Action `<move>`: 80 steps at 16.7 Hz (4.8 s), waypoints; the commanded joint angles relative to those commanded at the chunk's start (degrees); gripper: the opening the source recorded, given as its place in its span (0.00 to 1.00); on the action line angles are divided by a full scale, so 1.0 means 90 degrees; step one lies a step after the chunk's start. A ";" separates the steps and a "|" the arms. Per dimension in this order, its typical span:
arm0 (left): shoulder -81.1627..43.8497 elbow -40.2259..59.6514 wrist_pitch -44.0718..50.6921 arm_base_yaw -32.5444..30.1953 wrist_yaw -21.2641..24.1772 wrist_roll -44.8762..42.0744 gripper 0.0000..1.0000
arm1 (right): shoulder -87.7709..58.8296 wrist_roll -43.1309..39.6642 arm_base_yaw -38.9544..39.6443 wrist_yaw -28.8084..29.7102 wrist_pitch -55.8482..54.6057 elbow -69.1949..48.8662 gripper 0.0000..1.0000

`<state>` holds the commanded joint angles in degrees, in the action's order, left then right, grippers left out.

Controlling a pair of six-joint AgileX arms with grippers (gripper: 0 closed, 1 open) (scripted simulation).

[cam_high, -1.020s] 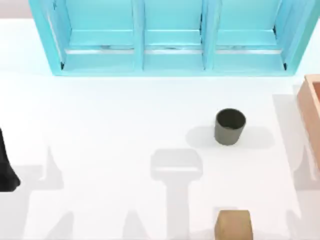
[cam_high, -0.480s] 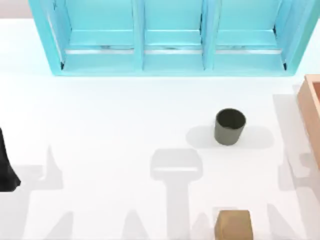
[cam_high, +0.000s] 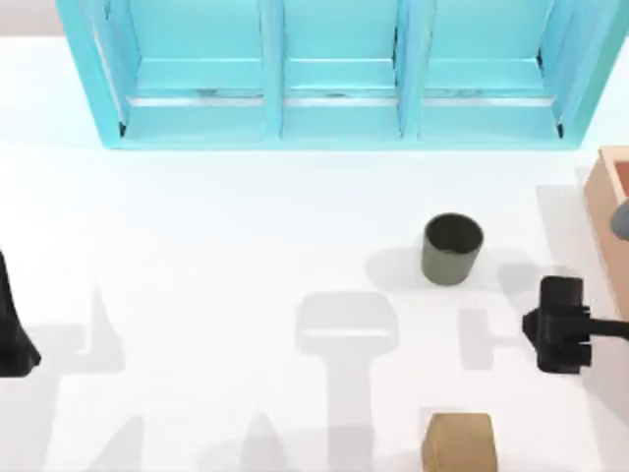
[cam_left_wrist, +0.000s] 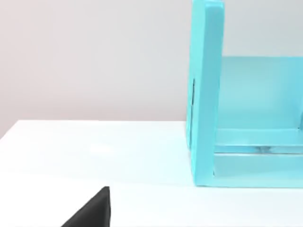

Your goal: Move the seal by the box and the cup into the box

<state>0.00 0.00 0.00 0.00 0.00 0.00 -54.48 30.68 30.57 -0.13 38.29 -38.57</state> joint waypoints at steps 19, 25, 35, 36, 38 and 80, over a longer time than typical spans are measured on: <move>0.0000 0.0000 0.0000 0.0000 0.0000 0.0000 1.00 | -0.4107 0.2345 0.2282 -0.0014 0.2736 -0.2862 1.00; 0.0000 0.0000 0.0000 0.0000 0.0000 0.0000 1.00 | -0.4640 0.2377 0.2313 -0.0013 0.1168 -0.1937 1.00; 0.0000 0.0000 0.0000 0.0000 0.0000 0.0000 1.00 | -0.4830 0.2395 0.2328 -0.0012 0.0746 -0.1616 0.77; 0.0000 0.0000 0.0000 0.0000 0.0000 0.0000 1.00 | -0.4830 0.2395 0.2328 -0.0012 0.0746 -0.1616 0.70; 0.0000 0.0000 0.0000 0.0000 0.0000 0.0000 1.00 | -0.4830 0.2395 0.2328 -0.0012 0.0746 -0.1616 0.55; 0.0000 0.0000 0.0000 0.0000 0.0000 0.0000 1.00 | -0.4367 -0.0227 -0.0310 0.0001 0.4215 -0.4329 0.00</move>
<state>0.00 0.00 0.00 0.00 0.00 0.00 -93.78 28.63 27.79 -0.12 76.22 -77.53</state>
